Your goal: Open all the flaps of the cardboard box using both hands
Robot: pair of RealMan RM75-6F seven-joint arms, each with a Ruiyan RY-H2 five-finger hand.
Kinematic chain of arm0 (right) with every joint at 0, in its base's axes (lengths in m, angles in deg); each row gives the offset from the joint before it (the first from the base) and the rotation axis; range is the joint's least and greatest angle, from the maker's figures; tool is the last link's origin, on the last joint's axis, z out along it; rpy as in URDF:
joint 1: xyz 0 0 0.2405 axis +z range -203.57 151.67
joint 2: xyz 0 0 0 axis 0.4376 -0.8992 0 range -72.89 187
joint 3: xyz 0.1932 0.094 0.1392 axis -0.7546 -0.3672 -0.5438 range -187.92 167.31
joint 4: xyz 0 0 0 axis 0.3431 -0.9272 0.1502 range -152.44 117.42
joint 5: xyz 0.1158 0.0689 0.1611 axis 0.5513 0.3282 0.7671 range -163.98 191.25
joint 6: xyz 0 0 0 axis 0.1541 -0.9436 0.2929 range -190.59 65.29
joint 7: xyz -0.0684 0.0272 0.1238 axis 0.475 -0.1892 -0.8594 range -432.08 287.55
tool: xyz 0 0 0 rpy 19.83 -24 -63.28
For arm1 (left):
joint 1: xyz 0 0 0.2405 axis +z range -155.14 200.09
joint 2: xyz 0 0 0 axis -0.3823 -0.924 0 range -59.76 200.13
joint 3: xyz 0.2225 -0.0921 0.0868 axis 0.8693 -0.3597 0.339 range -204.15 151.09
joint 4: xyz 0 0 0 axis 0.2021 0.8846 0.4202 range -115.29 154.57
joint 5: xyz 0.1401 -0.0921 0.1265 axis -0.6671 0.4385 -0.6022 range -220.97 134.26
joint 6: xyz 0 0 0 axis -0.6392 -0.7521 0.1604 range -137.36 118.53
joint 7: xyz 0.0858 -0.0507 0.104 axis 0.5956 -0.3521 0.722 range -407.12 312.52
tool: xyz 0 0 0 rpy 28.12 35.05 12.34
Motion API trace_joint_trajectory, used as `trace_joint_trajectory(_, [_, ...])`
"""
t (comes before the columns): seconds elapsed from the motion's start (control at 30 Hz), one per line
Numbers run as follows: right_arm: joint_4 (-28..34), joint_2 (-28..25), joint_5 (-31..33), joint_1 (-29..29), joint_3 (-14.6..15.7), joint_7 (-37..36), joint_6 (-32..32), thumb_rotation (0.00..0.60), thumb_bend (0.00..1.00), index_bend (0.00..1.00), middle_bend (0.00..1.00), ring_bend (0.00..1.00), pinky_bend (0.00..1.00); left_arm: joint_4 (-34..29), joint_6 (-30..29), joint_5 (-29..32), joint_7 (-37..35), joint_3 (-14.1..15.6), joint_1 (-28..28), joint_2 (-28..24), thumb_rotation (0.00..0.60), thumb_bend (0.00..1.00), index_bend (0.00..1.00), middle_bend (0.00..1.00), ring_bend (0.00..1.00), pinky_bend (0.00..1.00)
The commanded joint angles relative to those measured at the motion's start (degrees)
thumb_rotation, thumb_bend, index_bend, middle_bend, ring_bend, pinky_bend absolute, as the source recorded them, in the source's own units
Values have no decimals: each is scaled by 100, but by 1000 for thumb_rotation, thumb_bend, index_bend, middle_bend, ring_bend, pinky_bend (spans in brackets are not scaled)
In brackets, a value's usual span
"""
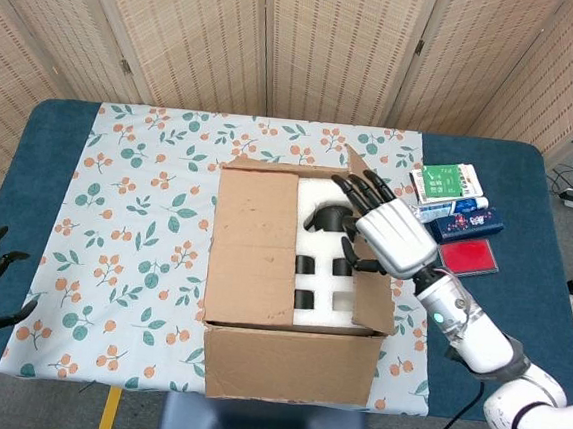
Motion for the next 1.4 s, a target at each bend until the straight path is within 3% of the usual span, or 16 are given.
trace_joint_trajectory(0.03, [217, -413, -368, -448, 78, -390, -398, 274, 533, 579, 35, 0, 3, -12, -7, -16, 40, 4, -7, 22, 600, 262, 239, 3, 0, 0])
trace_joint_trajectory(0.27, [248, -991, -991, -1361, 351, -1202, -1171, 271, 534, 579, 31, 0, 1, -54, -88, 33, 90, -48, 11, 39, 600, 262, 217, 2, 0, 0])
trace_joint_trajectory(0.53, [-327, -1037, -1602, -2367, 867, -1906, -1894, 269, 534, 579, 31, 2, 1, -100, -84, -19, 261, -24, -8, 96, 600, 262, 213, 2, 0, 0])
trace_joint_trajectory(0.7, [-856, -671, -1890, -2805, 972, -2484, -2397, 270, 534, 548, 22, 3, 0, -27, -140, -206, 224, 8, -33, 140, 600, 262, 183, 2, 0, 0])
trace_joint_trajectory(0.97, [-1701, 141, -2464, -3447, 1060, -2303, -3404, 275, 534, 320, 0, 0, 0, 141, -223, -721, -106, 96, -145, 131, 600, 262, 180, 8, 0, 0])
trace_joint_trajectory(1.1, [-2036, 594, -2544, -3832, 1114, -2099, -3870, 276, 534, 311, 0, 0, 0, -167, -60, -692, 198, -5, -304, -67, 600, 262, 110, 17, 0, 0])
trace_joint_trajectory(1.2, [-2307, 906, -2536, -4103, 1161, -2322, -4168, 277, 534, 311, 0, 0, 0, -552, 115, -670, 524, -117, -477, -267, 600, 271, 126, 20, 0, 0])
trace_joint_trajectory(1.4, [-2838, 1280, -2522, -4512, 1154, -2924, -4706, 278, 534, 311, 0, 0, 0, -1602, 1209, -743, 585, -289, -1222, -1059, 600, 509, 282, 78, 1, 0])
